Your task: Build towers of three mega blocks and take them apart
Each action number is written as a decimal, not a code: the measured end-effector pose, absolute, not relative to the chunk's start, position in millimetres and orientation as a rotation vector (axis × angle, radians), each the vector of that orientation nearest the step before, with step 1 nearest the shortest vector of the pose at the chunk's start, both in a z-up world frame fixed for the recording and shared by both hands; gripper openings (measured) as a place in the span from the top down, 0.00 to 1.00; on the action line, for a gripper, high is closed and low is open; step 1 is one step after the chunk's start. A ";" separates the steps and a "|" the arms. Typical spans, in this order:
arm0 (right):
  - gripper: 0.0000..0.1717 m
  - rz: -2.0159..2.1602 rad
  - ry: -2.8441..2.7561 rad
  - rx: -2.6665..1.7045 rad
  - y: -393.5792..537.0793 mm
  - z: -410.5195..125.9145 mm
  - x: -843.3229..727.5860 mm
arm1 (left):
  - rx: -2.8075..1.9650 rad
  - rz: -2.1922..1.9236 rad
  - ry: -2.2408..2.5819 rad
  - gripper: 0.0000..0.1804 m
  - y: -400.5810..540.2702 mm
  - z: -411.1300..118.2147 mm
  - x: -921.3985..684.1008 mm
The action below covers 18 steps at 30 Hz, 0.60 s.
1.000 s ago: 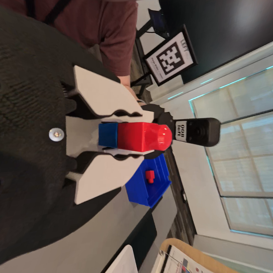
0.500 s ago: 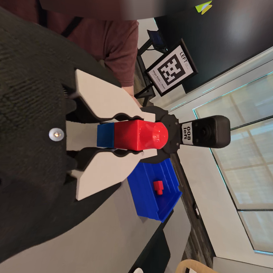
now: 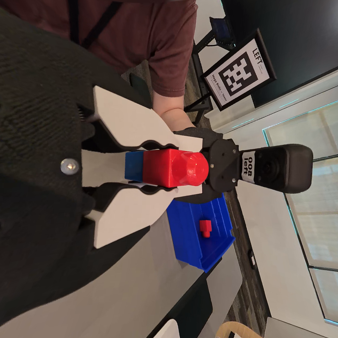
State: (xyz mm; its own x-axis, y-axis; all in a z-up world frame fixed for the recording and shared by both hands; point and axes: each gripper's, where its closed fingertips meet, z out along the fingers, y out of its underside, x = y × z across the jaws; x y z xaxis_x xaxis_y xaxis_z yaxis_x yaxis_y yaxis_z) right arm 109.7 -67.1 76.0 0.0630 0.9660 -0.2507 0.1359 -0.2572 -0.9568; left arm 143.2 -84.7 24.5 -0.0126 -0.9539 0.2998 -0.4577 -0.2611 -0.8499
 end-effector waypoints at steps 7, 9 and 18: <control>0.78 1.310 -1.133 -1.520 -66.8 77.2 108.7 | -1.741 -1.250 1.468 0.80 -85.3 25.1 142.8; 0.78 1.320 -1.098 -1.493 -64.9 81.6 107.1 | -1.720 -1.238 1.454 0.80 -82.7 27.7 142.3; 0.73 0.969 -0.784 -1.851 -8.8 42.3 125.3 | -1.724 -0.729 0.931 0.80 13.9 75.2 44.9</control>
